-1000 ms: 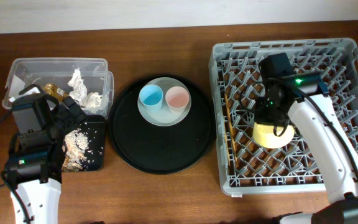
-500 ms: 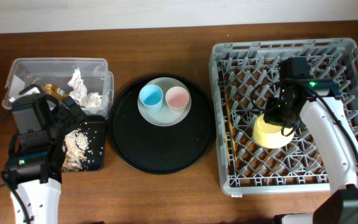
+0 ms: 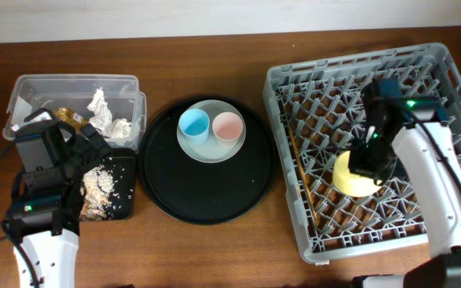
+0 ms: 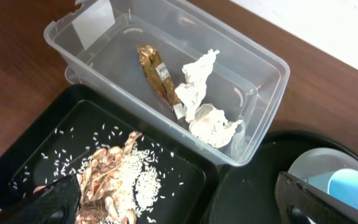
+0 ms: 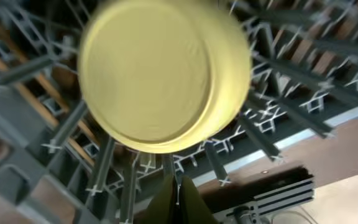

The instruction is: Sort waste into correct bins and load items into the dishwasher rack

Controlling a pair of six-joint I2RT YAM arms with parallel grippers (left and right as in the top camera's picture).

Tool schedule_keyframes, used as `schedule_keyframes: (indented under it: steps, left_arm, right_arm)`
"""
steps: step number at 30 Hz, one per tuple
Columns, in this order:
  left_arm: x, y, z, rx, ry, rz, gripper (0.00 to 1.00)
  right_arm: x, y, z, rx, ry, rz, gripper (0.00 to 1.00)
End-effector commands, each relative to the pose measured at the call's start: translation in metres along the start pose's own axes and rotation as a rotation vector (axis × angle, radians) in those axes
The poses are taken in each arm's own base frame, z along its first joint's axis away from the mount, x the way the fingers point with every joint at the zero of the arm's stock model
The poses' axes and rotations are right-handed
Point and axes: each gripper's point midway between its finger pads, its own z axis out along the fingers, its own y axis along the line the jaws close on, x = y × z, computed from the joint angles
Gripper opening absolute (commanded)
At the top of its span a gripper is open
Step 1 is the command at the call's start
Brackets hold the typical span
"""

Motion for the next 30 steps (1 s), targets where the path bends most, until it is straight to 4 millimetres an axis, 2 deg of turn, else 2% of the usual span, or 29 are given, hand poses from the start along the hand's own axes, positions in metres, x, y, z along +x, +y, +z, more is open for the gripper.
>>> schedule_keyframes:
  steps: [1, 2, 3, 5, 6, 10, 14, 18, 21, 23, 26, 29, 30]
  left_arm:
    - [-0.006, 0.001, -0.003, -0.002, -0.016, -0.018, 0.99]
    - [-0.006, 0.001, -0.003, -0.002, -0.016, -0.018, 0.99]
    - [-0.005, 0.001, -0.003, -0.002, -0.016, -0.018, 0.99]
    - [-0.006, 0.001, -0.003, -0.002, -0.016, -0.018, 0.99]
    - [-0.006, 0.001, -0.003, -0.002, -0.016, -0.018, 0.99]
    - [-0.006, 0.001, -0.003, -0.002, -0.016, -0.018, 0.99]
    - [-0.005, 0.001, -0.003, -0.002, -0.016, -0.018, 0.99]
    - [-0.005, 0.001, -0.003, -0.002, -0.016, -0.018, 0.99]
    - [-0.006, 0.001, -0.003, -0.002, -0.016, -0.018, 0.99]
    - [-0.005, 0.001, -0.003, -0.002, -0.016, -0.018, 0.99]
    - [-0.005, 0.001, -0.003, -0.002, -0.016, -0.018, 0.99]
    - [-0.005, 0.001, -0.003, -0.003, -0.013, -0.018, 0.99]
    - [-0.005, 0.001, -0.003, -0.003, -0.013, -0.018, 0.99]
  right_arm:
    - [-0.015, 0.003, -0.017, -0.028, -0.067, 0.023, 0.09]
    - [-0.012, 0.014, -0.017, -0.09, -0.048, -0.019, 0.09]
    - [-0.006, 0.03, -0.019, -0.186, -0.024, -0.093, 0.15]
    - [0.009, 0.071, -0.032, -0.441, 0.011, -0.285, 0.4]
    - [0.015, 0.085, -0.039, -0.527, 0.012, -0.364, 0.45]
    - [0.024, 0.103, -0.033, -0.536, 0.012, -0.448, 0.47]
    - [0.038, 0.142, 0.005, -0.546, -0.012, -0.584, 0.46]
    - [0.044, 0.17, 0.025, -0.561, -0.069, -0.675, 0.45]
    - [0.03, 0.165, 0.044, -0.415, -0.135, -0.617, 0.45]
    - [0.023, 0.167, 0.051, -0.381, -0.182, -0.608, 0.42]
    - [0.007, 0.176, 0.046, -0.394, -0.262, -0.608, 0.41]
    - [-0.012, 0.166, 0.047, -0.305, -0.326, -0.515, 0.41]
    - [-0.014, 0.168, 0.046, -0.315, -0.335, -0.516, 0.41]
